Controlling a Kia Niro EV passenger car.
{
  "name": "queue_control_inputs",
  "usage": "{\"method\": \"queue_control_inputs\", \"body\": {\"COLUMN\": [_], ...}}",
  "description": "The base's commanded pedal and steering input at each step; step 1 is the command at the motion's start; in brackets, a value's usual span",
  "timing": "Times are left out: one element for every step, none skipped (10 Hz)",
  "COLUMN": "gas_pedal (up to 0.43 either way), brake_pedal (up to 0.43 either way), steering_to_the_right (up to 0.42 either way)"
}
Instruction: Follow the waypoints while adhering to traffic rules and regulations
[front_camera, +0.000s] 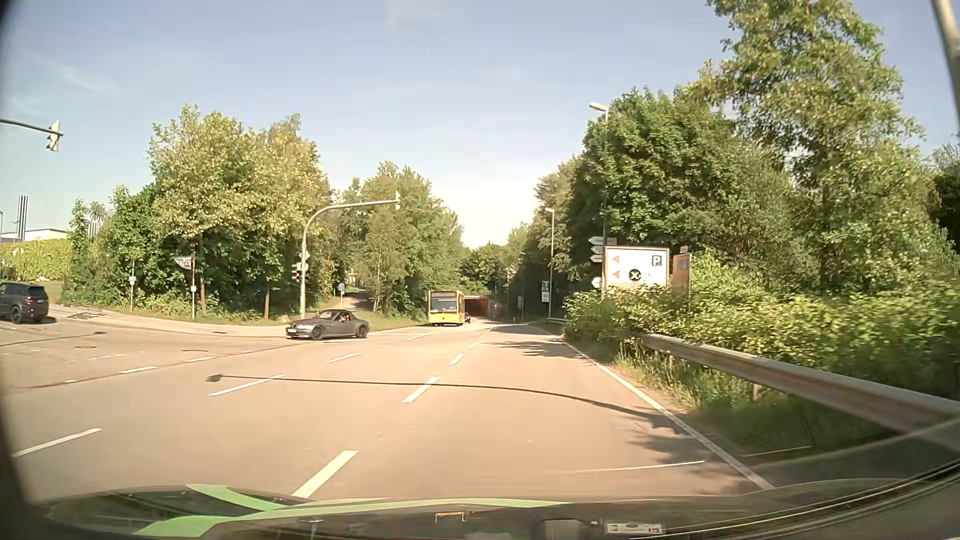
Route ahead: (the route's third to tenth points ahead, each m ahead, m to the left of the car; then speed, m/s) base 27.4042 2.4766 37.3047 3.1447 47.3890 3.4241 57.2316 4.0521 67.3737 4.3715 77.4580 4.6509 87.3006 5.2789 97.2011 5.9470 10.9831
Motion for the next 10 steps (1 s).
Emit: {"method": "queue_control_inputs", "body": {"gas_pedal": [0.039, 0.039, 0.039, 0.039, 0.039, 0.039, 0.039, 0.059, 0.067, 0.067], "brake_pedal": [0.000, 0.000, 0.000, 0.000, 0.000, 0.000, 0.000, 0.000, 0.000, 0.000], "steering_to_the_right": [-0.004, -0.004, -0.003, -0.003, -0.003, -0.003, -0.002, -0.002, -0.002, -0.002]}}
